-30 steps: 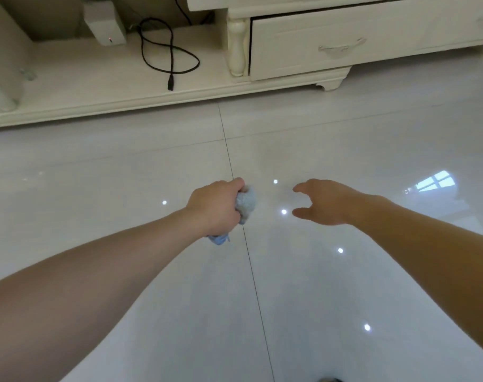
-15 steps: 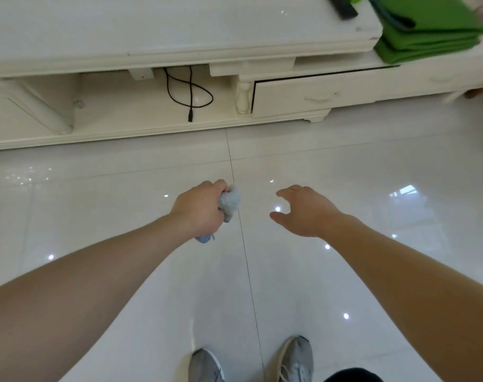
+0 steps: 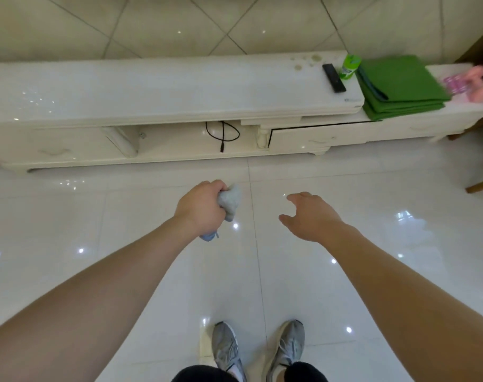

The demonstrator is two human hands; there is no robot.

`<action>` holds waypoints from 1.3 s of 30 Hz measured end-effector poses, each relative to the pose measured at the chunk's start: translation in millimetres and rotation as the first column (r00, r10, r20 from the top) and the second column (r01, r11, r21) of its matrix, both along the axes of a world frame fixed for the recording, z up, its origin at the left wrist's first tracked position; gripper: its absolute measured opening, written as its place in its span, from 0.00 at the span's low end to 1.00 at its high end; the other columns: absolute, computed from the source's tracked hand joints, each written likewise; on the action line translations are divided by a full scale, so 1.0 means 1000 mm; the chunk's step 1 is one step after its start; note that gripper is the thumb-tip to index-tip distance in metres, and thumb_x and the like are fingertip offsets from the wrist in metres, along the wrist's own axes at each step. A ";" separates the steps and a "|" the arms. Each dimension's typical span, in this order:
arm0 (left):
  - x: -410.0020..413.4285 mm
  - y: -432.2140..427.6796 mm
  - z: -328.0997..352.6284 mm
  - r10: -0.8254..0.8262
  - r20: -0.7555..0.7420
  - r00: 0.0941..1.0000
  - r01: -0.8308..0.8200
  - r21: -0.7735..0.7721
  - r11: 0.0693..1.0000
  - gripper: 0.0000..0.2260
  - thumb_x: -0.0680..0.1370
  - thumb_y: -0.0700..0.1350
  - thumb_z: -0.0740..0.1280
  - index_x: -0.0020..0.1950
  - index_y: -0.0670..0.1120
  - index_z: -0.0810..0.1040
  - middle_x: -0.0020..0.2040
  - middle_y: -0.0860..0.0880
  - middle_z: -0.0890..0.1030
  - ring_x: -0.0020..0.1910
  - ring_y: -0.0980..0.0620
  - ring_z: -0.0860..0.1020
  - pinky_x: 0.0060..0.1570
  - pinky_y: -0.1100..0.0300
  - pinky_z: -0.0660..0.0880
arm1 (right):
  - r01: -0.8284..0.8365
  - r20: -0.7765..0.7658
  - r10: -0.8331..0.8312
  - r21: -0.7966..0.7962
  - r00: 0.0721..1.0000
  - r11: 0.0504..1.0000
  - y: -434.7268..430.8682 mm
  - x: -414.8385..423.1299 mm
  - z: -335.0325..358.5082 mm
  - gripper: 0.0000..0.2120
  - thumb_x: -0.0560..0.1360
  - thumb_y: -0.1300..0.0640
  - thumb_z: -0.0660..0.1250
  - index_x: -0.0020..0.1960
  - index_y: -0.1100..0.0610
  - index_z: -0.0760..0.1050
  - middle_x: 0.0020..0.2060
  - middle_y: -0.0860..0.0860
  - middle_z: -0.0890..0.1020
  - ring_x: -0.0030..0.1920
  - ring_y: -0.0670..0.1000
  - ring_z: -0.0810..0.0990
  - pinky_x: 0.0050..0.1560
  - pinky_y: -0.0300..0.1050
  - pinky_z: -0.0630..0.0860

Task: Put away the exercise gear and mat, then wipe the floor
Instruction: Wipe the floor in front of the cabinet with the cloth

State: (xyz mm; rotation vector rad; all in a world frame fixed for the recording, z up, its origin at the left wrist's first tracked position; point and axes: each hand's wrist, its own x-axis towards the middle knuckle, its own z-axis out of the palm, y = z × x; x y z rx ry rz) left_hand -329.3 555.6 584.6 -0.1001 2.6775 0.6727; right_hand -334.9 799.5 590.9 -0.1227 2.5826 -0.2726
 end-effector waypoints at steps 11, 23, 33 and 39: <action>0.063 -0.024 0.149 0.102 -0.033 0.994 -0.103 -0.023 0.994 0.14 0.69 0.39 0.66 0.49 0.56 0.76 0.42 0.53 0.78 0.36 0.51 0.80 0.33 0.58 0.76 | -0.055 -0.053 0.053 -0.030 0.997 0.998 -0.030 0.052 0.147 0.29 0.78 0.42 0.59 0.75 0.53 0.61 0.69 0.52 0.69 0.69 0.55 0.66 0.62 0.54 0.73; 0.108 -0.005 0.238 0.181 -0.142 0.973 -0.200 -0.140 0.970 0.16 0.70 0.42 0.66 0.56 0.55 0.77 0.49 0.51 0.74 0.50 0.46 0.78 0.45 0.55 0.75 | -0.168 -0.215 0.154 -0.047 0.964 0.985 -0.012 0.075 0.234 0.26 0.80 0.44 0.56 0.75 0.54 0.62 0.71 0.51 0.68 0.71 0.54 0.64 0.64 0.52 0.71; 0.131 0.014 0.269 0.275 -0.253 0.927 -0.327 -0.190 0.926 0.17 0.73 0.41 0.65 0.61 0.52 0.77 0.53 0.48 0.76 0.53 0.44 0.77 0.45 0.53 0.77 | -0.313 -0.253 0.295 -0.031 0.921 0.949 0.004 0.062 0.266 0.25 0.80 0.44 0.54 0.73 0.54 0.63 0.71 0.52 0.69 0.71 0.54 0.63 0.68 0.50 0.65; 0.147 -0.014 0.269 0.345 -0.265 0.900 -0.395 -0.165 0.904 0.18 0.73 0.40 0.64 0.62 0.53 0.76 0.53 0.48 0.76 0.52 0.44 0.79 0.45 0.54 0.77 | -0.381 -0.267 0.364 -0.011 0.892 0.925 -0.025 0.062 0.268 0.25 0.81 0.44 0.52 0.74 0.54 0.63 0.72 0.51 0.68 0.72 0.53 0.63 0.69 0.48 0.62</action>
